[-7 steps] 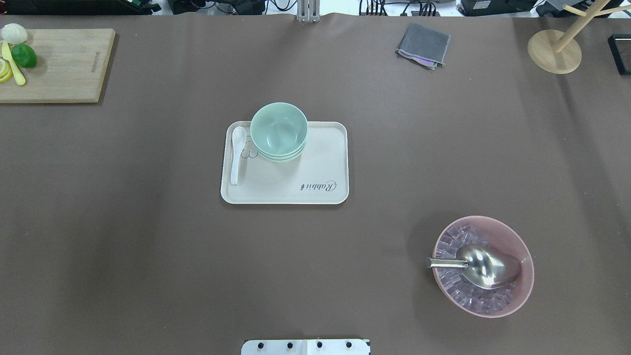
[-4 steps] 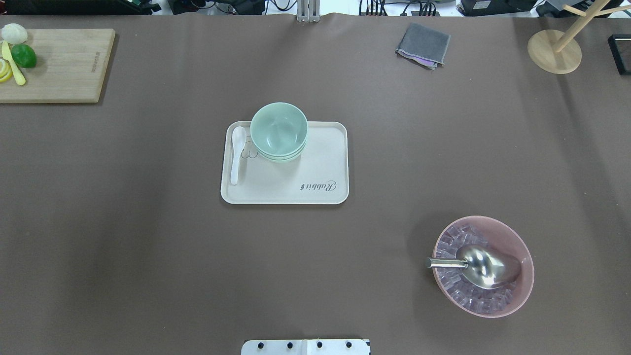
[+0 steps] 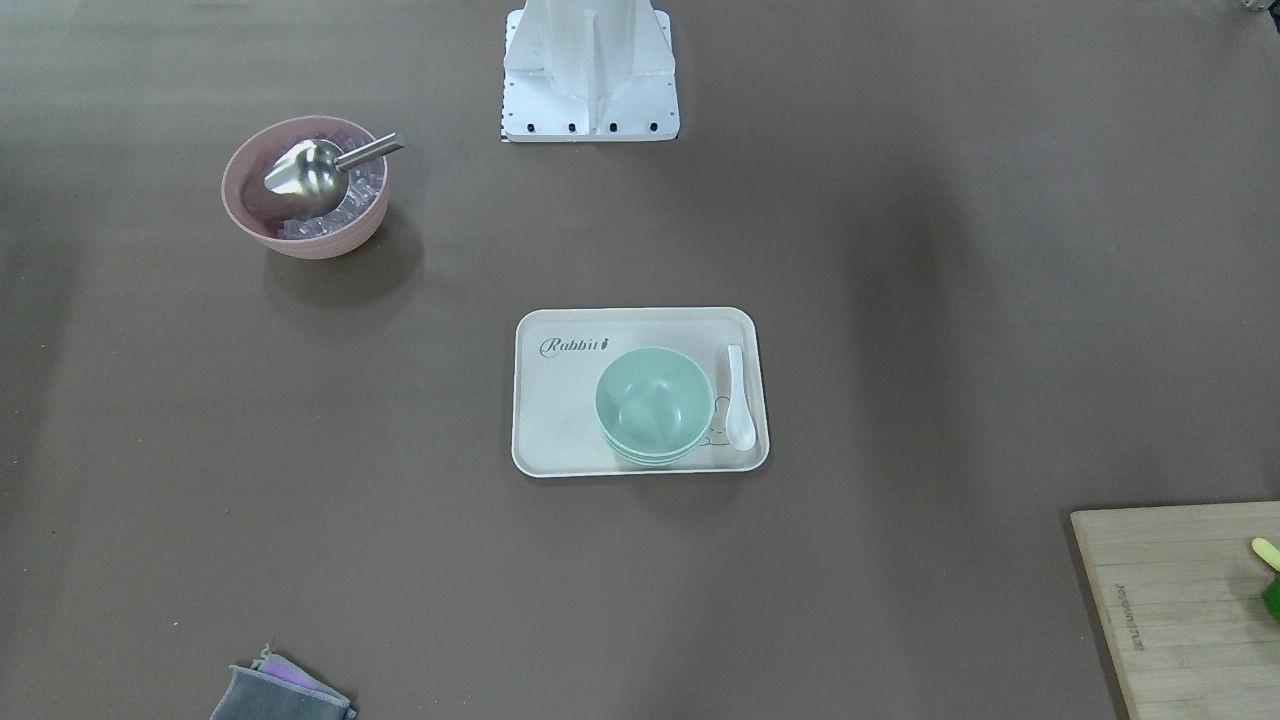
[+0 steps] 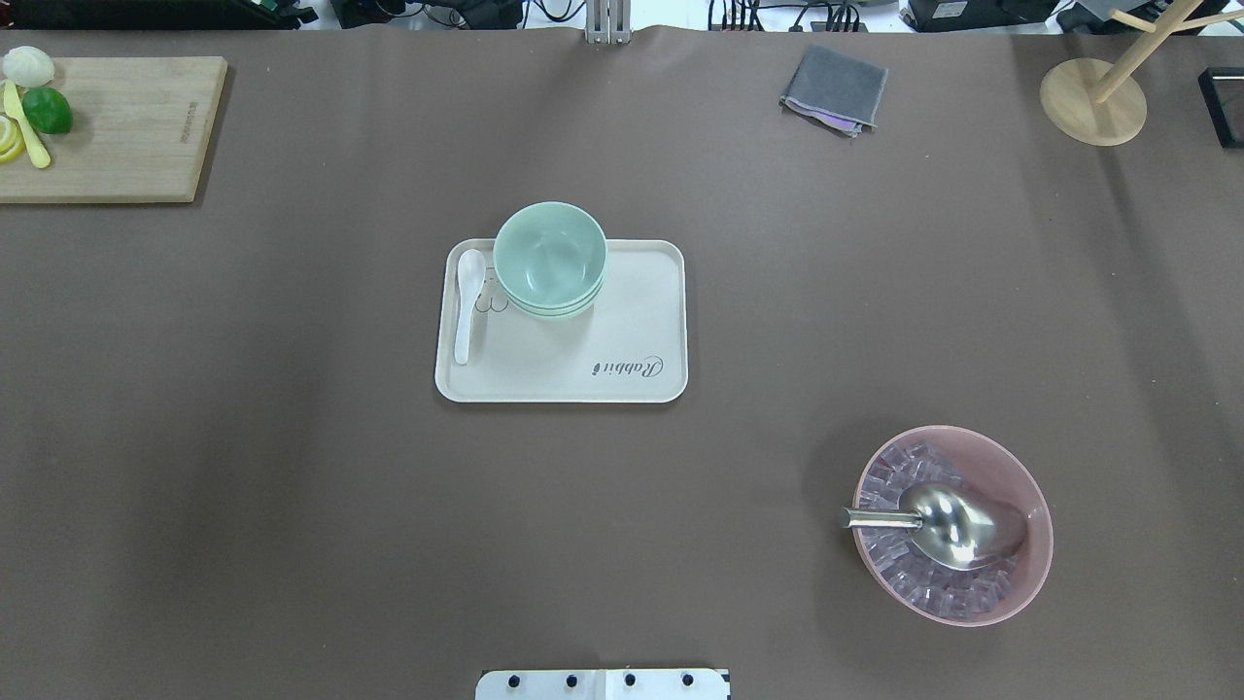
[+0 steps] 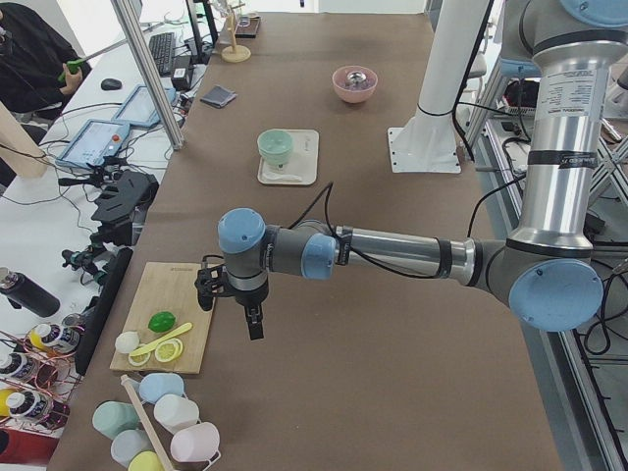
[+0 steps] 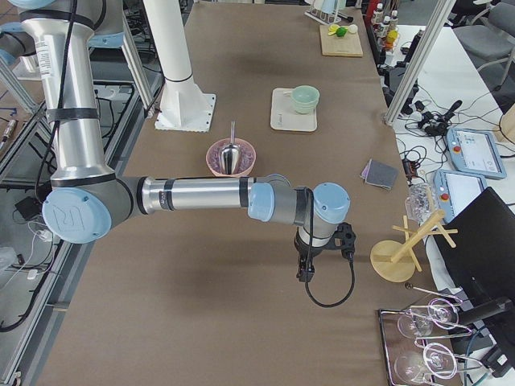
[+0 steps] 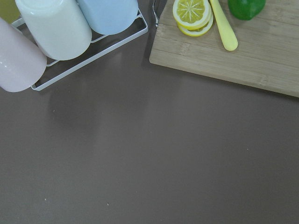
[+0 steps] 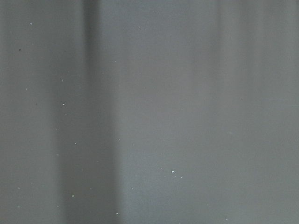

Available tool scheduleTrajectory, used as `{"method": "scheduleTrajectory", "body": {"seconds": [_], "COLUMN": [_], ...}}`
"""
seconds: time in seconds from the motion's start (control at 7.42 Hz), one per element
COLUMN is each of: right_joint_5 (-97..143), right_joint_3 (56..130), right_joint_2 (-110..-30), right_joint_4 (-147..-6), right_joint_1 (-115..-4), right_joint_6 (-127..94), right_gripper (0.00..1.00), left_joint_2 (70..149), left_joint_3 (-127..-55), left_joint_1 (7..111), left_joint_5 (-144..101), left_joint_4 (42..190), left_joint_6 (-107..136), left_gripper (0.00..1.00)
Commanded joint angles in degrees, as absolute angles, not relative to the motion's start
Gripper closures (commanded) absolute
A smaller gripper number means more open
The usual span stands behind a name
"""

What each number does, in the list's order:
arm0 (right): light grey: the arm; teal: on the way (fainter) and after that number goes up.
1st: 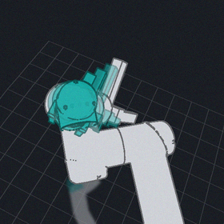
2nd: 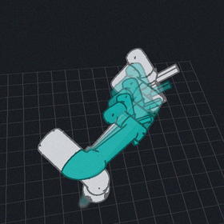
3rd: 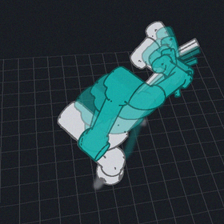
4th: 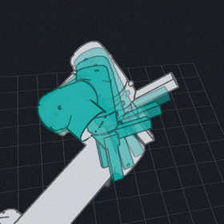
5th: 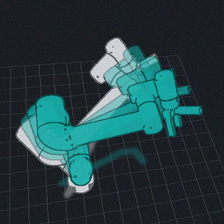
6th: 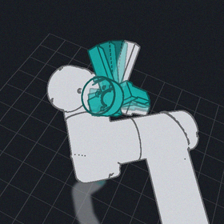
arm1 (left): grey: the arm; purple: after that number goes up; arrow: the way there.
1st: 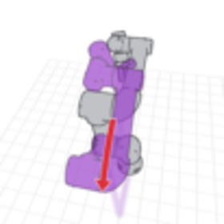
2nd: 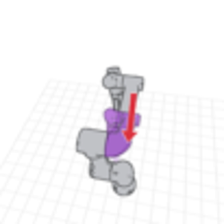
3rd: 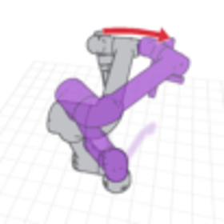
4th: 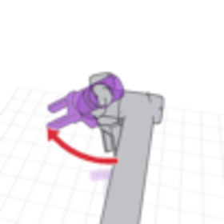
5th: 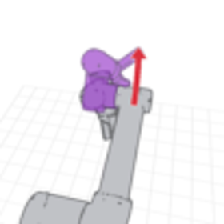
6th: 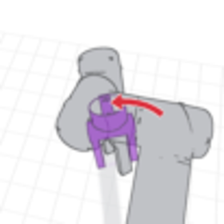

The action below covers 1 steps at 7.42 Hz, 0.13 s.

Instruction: Stack green bowls together

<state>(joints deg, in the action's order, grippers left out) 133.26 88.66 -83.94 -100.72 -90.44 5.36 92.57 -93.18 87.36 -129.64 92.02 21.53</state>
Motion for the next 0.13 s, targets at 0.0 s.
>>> {"method": "scheduleTrajectory", "body": {"seconds": [0.0], "right_joint_5": [133.3], "right_joint_3": [88.8], "right_joint_2": [-83.9], "right_joint_4": [-100.7], "right_joint_1": [-90.4], "right_joint_6": [5.4], "right_gripper": [0.00], "left_joint_2": [92.8], "left_joint_3": [-93.0], "left_joint_1": [87.4], "left_joint_5": [-129.6], "left_joint_4": [92.0], "left_joint_6": [21.6], "left_gripper": [0.02]}}
